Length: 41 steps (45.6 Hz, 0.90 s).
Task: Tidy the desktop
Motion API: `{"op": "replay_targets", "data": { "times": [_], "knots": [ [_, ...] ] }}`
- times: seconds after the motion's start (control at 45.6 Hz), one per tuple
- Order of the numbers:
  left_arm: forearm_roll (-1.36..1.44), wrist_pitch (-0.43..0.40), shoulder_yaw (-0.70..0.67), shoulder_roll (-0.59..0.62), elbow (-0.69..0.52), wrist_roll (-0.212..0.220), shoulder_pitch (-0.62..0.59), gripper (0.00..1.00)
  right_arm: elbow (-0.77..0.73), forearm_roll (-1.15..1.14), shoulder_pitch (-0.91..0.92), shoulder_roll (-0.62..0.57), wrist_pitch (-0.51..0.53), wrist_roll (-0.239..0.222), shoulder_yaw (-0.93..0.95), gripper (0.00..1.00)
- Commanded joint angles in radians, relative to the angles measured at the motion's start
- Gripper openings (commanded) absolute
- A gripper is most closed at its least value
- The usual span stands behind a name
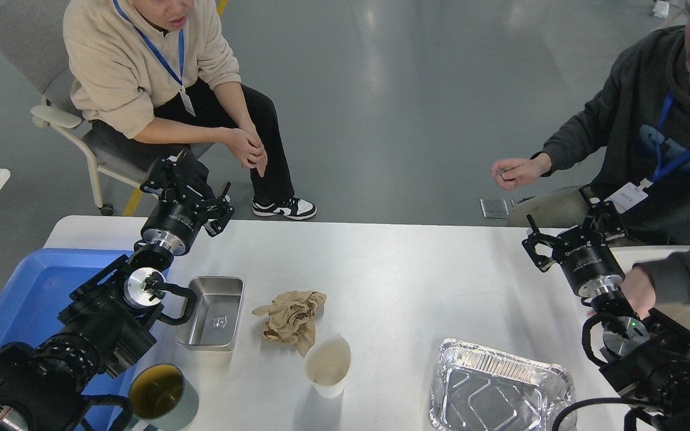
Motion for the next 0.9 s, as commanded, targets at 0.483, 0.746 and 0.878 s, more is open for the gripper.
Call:
{"op": "replay_targets", "data": {
  "times": [0.483, 0.746, 0.878],
  "knots": [
    [-0.005, 0.047, -0.017, 0.015, 0.002, 0.009, -0.022, 0.97, 0.004, 0.000, -0.006, -0.010, 0.004, -0.001, -0.004, 1.00],
    [0.008, 0.061, 0.005, 0.003, -0.020, 0.009, -0.015, 0.97, 0.003, -0.002, -0.003, -0.009, 0.001, 0.000, -0.006, 1.00],
    [0.015, 0.191, 0.083, 0.064, -0.233, 0.020, 0.063, 0.97, 0.004, -0.002, -0.003, -0.009, 0.001, 0.000, -0.007, 1.00]
  ]
}}
